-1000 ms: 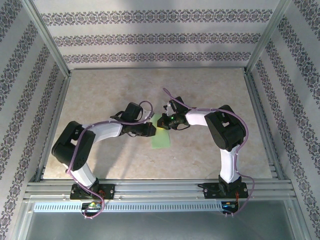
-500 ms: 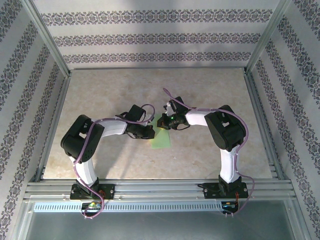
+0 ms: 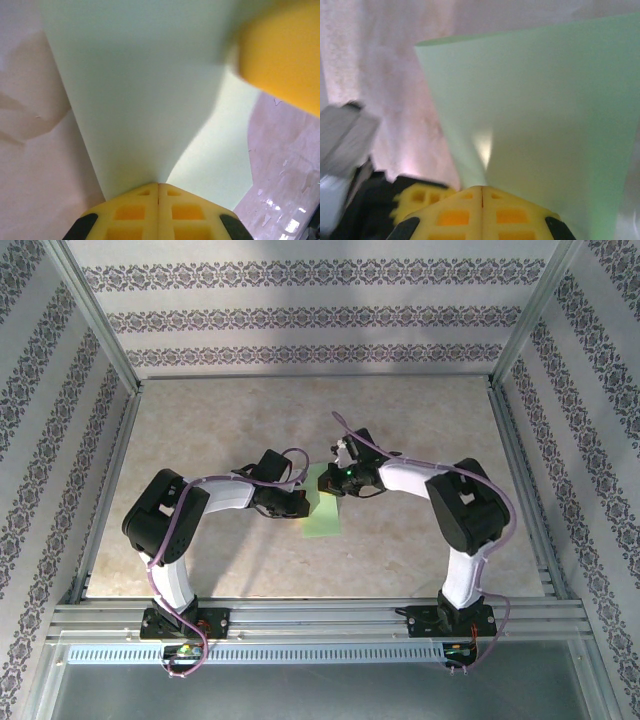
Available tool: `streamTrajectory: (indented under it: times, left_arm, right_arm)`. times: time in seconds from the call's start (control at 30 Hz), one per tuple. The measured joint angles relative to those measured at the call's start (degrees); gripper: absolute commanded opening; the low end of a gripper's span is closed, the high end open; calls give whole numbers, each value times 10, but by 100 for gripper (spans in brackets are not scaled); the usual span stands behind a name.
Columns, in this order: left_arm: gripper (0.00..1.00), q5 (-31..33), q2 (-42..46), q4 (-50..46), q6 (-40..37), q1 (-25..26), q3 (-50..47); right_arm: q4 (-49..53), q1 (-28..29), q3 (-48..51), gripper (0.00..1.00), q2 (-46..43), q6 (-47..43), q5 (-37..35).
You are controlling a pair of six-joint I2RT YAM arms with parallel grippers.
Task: Fold a paper plane with a square sheet of paper (fold left side to right side)
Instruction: Hold the square sheet of paper at the center of the table.
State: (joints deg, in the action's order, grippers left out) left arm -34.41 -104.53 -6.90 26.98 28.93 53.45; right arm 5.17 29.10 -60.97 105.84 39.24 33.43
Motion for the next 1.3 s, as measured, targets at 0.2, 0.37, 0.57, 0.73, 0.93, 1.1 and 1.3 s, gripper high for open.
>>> streamTrajectory:
  times: [0.2, 0.37, 0.57, 0.73, 0.93, 1.1, 1.3]
  left_arm:
    - [5, 1, 0, 0, 3, 0, 0]
    - [5, 1, 0, 0, 4, 1, 0]
    - [5, 2, 0, 0, 5, 1, 0]
    - [5, 2, 0, 0, 5, 1, 0]
    - [5, 2, 1, 0, 5, 1, 0]
    - [5, 2, 1, 0, 6, 2, 0]
    - [6, 0, 1, 0, 16, 2, 0]
  right_arm:
    - [-7, 15, 86, 0, -83, 2, 1]
    - [-20, 64, 141, 0, -77, 28, 1]
    - [-56, 93, 158, 0, -61, 60, 0]
    - [-76, 93, 158, 0, -61, 69, -2]
    - [-80, 93, 157, 0, -61, 70, -2]
    - [-82, 93, 141, 0, -32, 69, -4]
    - [-79, 93, 139, 0, -26, 67, -2]
